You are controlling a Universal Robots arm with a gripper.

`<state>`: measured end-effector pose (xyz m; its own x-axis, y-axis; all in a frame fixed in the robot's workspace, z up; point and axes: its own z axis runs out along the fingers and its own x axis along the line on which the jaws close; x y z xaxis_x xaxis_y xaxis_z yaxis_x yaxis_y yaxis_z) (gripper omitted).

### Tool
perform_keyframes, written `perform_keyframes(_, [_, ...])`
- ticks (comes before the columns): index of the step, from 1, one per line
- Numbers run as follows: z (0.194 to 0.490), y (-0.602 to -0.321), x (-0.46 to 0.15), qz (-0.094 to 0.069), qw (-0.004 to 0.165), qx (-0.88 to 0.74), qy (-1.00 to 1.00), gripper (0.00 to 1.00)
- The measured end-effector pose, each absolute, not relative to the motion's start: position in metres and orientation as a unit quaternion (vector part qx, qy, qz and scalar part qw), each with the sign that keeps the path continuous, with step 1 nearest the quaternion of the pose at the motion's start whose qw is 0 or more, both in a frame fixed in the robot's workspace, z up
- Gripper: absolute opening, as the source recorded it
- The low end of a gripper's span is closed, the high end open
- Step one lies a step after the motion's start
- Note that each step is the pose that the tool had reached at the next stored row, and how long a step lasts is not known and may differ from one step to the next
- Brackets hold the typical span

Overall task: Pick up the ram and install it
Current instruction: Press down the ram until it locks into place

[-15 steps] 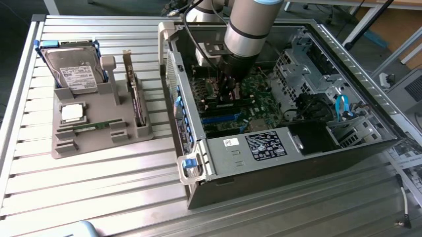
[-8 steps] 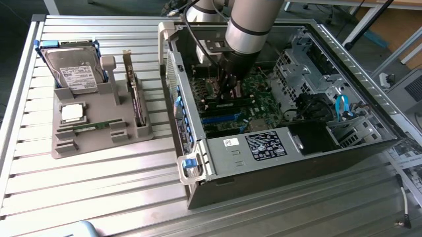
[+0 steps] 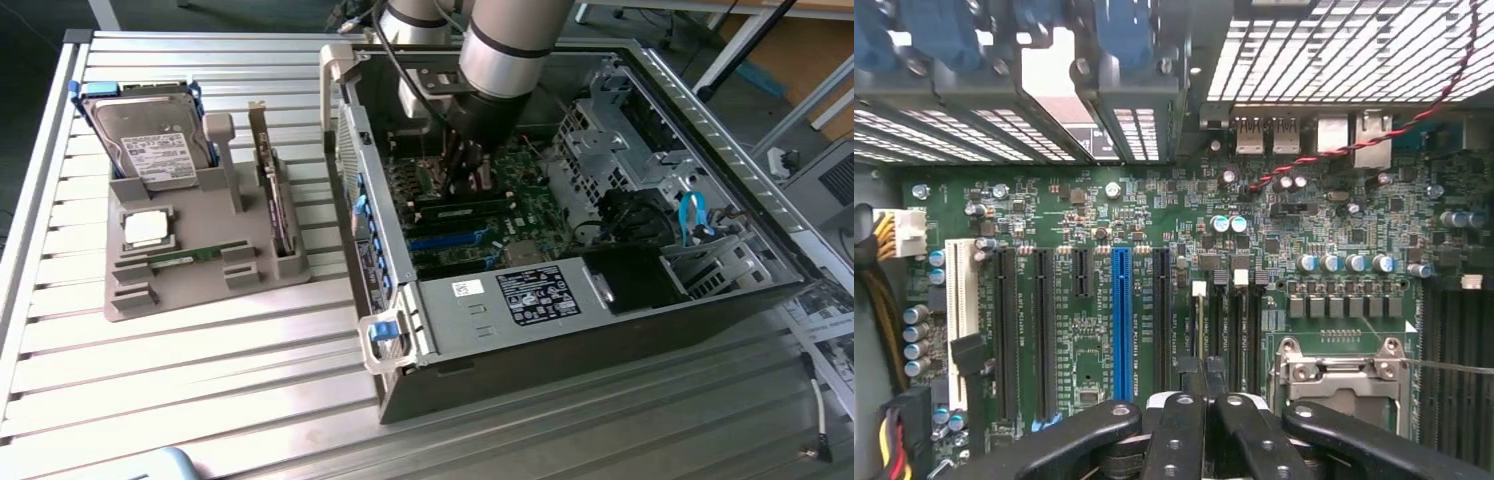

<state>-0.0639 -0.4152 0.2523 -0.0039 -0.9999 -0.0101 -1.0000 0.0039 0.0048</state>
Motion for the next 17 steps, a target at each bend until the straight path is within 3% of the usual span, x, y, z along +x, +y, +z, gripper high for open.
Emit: perform_keyframes(17, [0.289, -0.415, -0.063, 0.005, 0.002, -0.706, 0.708, 0.1])
